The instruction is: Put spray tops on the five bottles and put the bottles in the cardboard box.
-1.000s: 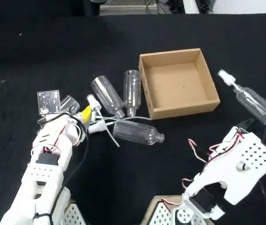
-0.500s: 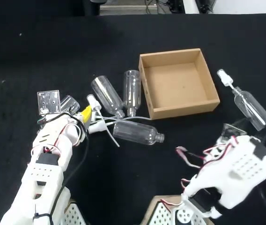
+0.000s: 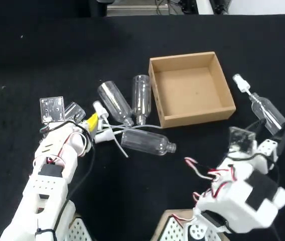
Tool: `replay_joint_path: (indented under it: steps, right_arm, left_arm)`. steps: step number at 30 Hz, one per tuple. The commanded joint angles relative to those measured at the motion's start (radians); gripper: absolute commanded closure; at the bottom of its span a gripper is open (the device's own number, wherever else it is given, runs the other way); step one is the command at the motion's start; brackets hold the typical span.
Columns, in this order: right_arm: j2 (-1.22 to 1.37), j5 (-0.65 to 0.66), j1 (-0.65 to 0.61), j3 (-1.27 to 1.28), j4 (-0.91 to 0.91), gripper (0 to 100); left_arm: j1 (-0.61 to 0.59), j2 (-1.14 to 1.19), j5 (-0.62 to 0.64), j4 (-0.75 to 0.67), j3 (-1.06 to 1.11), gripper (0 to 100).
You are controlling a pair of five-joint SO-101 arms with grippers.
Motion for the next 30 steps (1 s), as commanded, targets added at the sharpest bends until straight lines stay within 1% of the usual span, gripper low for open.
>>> replay_joint_path:
  steps: [1, 3, 5, 9, 11, 12, 15, 17, 20, 22, 26, 27, 30]
  right_arm:
    - [-0.183, 0.006, 0.021, -0.091, 0.345, 84.2]
    - [-0.28, 0.005, 0.018, -0.133, 0.545, 84.2]
    - [-0.378, 0.005, 0.017, -0.174, 0.704, 84.6]
    - [-0.581, 0.005, 0.026, -0.194, 0.867, 84.4]
    - [-0.667, 0.012, 0.006, -0.197, 0.976, 84.3]
    - [-0.705, 0.014, -0.023, -0.214, 1.06, 84.3]
    - [-0.779, 0.08, -0.087, -0.346, 1.424, 84.2]
    - [-0.786, 0.095, -0.12, -0.476, 1.677, 84.2]
    - [-0.773, 0.101, -0.157, -0.668, 1.962, 84.1]
    - [-0.739, 0.103, -0.166, -0.771, 2.061, 81.3]
    - [-0.605, 0.104, -0.16, -0.905, 2.136, 68.1]
    - [-0.559, 0.118, -0.16, -0.929, 2.14, 67.2]
    - [-0.403, 0.195, -0.16, -1.006, 2.143, 69.6]
  left_arm:
    - [0.01, -0.015, 0.005, -0.021, -0.012, 77]
    - [0.01, -0.015, 0.005, -0.021, -0.012, 77]
    - [0.01, -0.015, 0.005, -0.021, -0.012, 77]
    - [0.01, -0.015, 0.005, -0.021, -0.012, 77]
    - [0.01, -0.015, 0.005, -0.021, -0.012, 77]
    - [0.01, -0.015, 0.005, -0.021, -0.012, 77]
    - [0.01, -0.015, 0.005, -0.021, -0.012, 77]
    - [0.008, -0.015, 0.003, -0.021, -0.012, 77]
    - [0.008, -0.015, 0.003, -0.021, -0.012, 77]
    - [0.008, -0.015, 0.003, -0.021, -0.012, 77]
    - [0.008, -0.015, 0.003, -0.02, -0.012, 77]
    - [0.008, -0.015, 0.003, -0.02, -0.012, 77]
    - [0.008, -0.015, 0.003, -0.02, -0.012, 77]
